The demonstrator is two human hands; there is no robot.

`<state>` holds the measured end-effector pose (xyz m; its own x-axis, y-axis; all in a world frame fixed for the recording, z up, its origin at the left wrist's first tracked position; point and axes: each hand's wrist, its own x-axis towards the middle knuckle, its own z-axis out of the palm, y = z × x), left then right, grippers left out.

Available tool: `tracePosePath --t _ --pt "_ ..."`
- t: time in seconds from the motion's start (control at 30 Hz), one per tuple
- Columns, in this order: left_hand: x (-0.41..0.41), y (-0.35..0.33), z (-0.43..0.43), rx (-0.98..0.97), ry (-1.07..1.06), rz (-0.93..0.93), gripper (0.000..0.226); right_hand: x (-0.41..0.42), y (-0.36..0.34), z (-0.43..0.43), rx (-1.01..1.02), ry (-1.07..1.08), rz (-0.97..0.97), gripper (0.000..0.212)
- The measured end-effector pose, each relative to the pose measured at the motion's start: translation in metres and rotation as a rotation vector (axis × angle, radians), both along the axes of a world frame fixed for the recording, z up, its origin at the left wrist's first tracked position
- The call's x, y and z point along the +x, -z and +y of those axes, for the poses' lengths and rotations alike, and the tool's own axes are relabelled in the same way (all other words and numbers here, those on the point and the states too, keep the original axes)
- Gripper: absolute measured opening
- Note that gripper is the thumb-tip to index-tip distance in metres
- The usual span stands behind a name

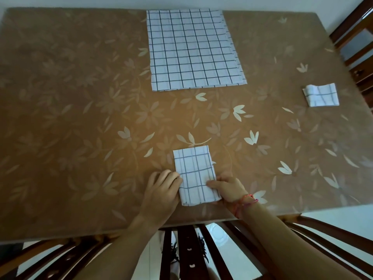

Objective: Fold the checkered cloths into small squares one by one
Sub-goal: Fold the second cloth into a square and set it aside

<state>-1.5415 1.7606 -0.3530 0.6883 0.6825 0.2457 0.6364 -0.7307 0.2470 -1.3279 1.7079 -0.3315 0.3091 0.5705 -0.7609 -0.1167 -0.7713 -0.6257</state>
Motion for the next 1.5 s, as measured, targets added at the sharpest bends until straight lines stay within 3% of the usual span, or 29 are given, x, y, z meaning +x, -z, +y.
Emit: tracePosePath --t 0.17,0.23,0.3,0.37,0.43,0.5,0.57,0.73,0.83,0.97,1.07,1.2,1.5 --pt "-0.001 0.002 -0.002 -0.004 -0.005 -0.032 0.014 0.005 -0.002 -0.005 0.04 -0.061 -0.102 0.029" --pt "-0.001 0.002 -0.002 -0.02 -0.02 -0.046 0.015 0.009 -0.005 -0.008 0.118 -0.019 -0.007 0.026" --pt "0.0 0.001 -0.003 -0.043 -0.029 -0.063 0.019 0.014 -0.01 -0.014 0.203 -0.094 0.05 0.046" --pt "0.001 -0.001 -0.003 -0.063 -0.035 -0.08 0.022 0.02 -0.01 -0.022 0.301 -0.265 -0.109 0.069" --pt "0.001 -0.001 -0.002 -0.08 -0.043 -0.093 0.02 0.021 -0.008 -0.026 0.399 -0.474 -0.418 0.079" --pt "0.0 -0.001 -0.001 -0.098 -0.058 -0.095 0.015 0.019 -0.006 -0.026 0.481 -0.617 -0.651 0.076" --pt "0.001 -0.002 -0.001 -0.124 -0.088 -0.078 0.014 0.018 -0.002 -0.028 0.576 -0.713 -0.766 0.07" --pt "0.007 -0.008 0.002 -0.211 -0.175 -0.072 0.021 0.015 0.005 -0.029 0.628 -0.813 -0.923 0.07" --pt "0.009 -0.015 0.005 -0.268 -0.211 -0.098 0.026 0.011 0.001 -0.02 0.691 -0.749 -1.027 0.035" --pt "0.012 -0.021 0.012 -0.336 -0.279 -0.136 0.021 0.014 -0.008 -0.004 0.649 -0.718 -1.013 0.022" --pt "0.016 -0.026 0.017 -0.372 -0.358 -0.171 0.007 0.015 -0.012 0.004 0.463 -0.579 -0.832 0.025" --pt "0.017 -0.022 0.023 -0.469 -0.398 -0.185 0.008 0.014 -0.013 0.016 0.303 -0.375 -0.676 0.028" --pt "0.02 -0.018 0.023 -0.557 -0.476 -0.248 0.02 0.01 -0.009 0.044 0.217 -0.432 -0.695 0.021"
